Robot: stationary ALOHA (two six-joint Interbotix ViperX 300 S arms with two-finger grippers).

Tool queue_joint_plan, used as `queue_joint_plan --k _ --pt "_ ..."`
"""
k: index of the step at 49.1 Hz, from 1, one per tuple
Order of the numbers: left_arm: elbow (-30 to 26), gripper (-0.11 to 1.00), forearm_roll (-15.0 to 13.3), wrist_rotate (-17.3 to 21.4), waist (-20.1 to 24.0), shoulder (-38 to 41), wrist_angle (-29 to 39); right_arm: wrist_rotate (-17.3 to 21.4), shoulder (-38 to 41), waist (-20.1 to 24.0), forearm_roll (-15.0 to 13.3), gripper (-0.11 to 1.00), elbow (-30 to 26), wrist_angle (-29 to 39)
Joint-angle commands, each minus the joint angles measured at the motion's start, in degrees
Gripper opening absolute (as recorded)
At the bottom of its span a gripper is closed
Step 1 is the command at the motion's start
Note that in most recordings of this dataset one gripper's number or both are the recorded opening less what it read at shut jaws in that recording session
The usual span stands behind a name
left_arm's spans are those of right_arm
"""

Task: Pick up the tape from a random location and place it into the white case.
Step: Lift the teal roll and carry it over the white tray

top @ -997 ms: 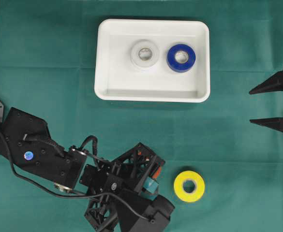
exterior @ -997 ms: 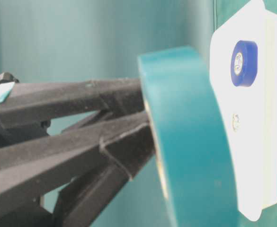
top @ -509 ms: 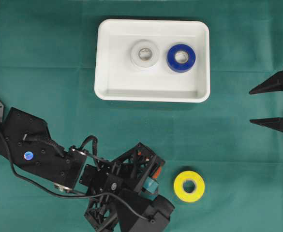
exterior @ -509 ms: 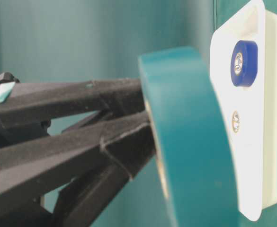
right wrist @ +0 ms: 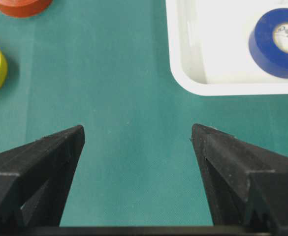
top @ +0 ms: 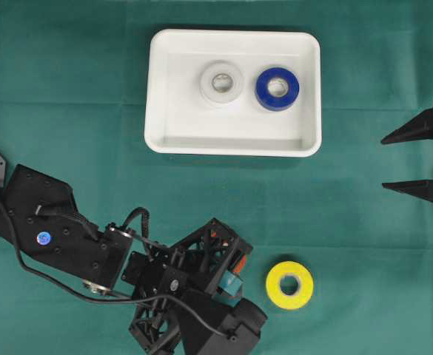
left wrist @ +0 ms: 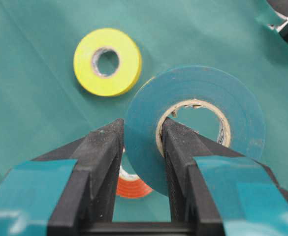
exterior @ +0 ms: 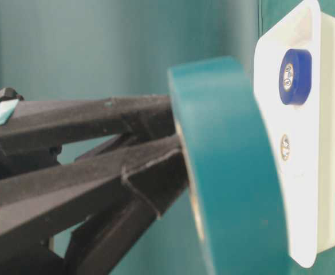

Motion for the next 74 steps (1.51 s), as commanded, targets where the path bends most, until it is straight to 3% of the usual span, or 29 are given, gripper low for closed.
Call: queue_joint_plan --k 1,19,35,74 --pt "-1.6 0.20 0.1 0.1 -0.2 -2.1 -0.3 0.0 0.5 0.2 -0.1 0.83 -1.2 -0.3" --pt "-1.5 0.20 0.0 0.1 0.2 -2.2 -0.3 0.0 0.5 0.1 -0.1 0.83 -1.2 -0.3" --pt "-1.2 0.20 0.1 0.2 3.3 -2.5 -0.3 0.0 0.5 0.1 -0.1 0.83 -1.2 -0.2" --pt "1.3 0.20 0.0 0.1 22.9 -5.0 -0.3 0.0 0.7 0.1 -0.2 0.83 -1.3 -0.1"
